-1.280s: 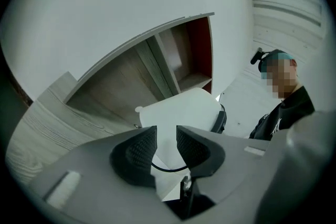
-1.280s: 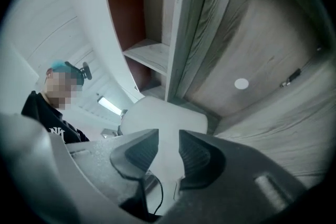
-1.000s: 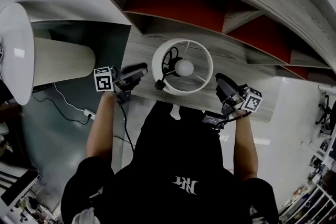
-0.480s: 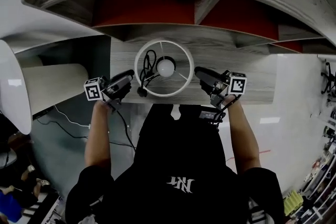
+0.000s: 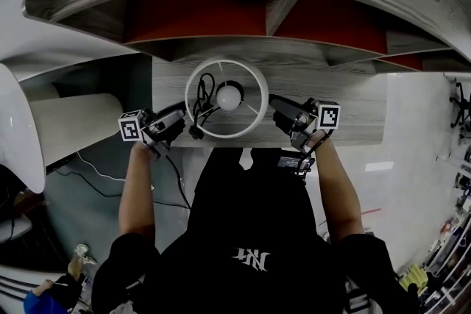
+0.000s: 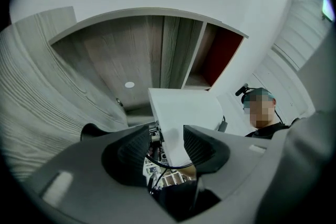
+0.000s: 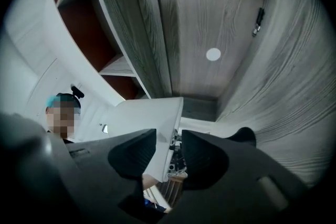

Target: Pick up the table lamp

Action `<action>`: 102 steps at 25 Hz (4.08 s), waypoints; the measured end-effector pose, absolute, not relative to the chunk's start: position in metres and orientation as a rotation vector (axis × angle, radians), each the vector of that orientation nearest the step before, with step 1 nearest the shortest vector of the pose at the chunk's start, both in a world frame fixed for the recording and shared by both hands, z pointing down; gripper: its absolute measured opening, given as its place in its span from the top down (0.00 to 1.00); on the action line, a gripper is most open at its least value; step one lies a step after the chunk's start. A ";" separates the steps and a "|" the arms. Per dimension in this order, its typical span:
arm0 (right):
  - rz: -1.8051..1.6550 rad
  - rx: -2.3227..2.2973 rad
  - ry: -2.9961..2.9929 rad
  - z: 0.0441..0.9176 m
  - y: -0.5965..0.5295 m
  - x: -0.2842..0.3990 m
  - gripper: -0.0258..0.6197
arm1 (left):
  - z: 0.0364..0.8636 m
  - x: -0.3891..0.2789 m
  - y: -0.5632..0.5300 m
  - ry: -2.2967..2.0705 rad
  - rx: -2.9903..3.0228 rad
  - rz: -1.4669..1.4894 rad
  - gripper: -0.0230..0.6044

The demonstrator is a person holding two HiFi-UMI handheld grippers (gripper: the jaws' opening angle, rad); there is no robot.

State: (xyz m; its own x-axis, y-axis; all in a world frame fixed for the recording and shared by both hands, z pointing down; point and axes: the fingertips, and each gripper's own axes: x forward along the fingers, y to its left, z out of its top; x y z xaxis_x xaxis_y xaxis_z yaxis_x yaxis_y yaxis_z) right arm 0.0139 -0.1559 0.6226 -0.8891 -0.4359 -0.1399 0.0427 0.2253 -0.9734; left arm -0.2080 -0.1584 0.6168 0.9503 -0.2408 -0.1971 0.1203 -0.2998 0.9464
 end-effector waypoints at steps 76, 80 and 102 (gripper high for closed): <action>-1.416 -0.313 2.368 0.504 -0.166 0.023 0.80 | 0.507 -0.181 -0.148 0.028 2.028 -0.378 0.74; -1.367 -0.332 2.396 0.485 -0.168 0.028 0.80 | 0.488 -0.176 -0.149 0.032 2.060 -0.391 0.74; -1.186 -0.308 2.474 0.388 -0.164 0.033 0.80 | 0.385 -0.173 -0.147 -0.055 2.199 -0.454 0.73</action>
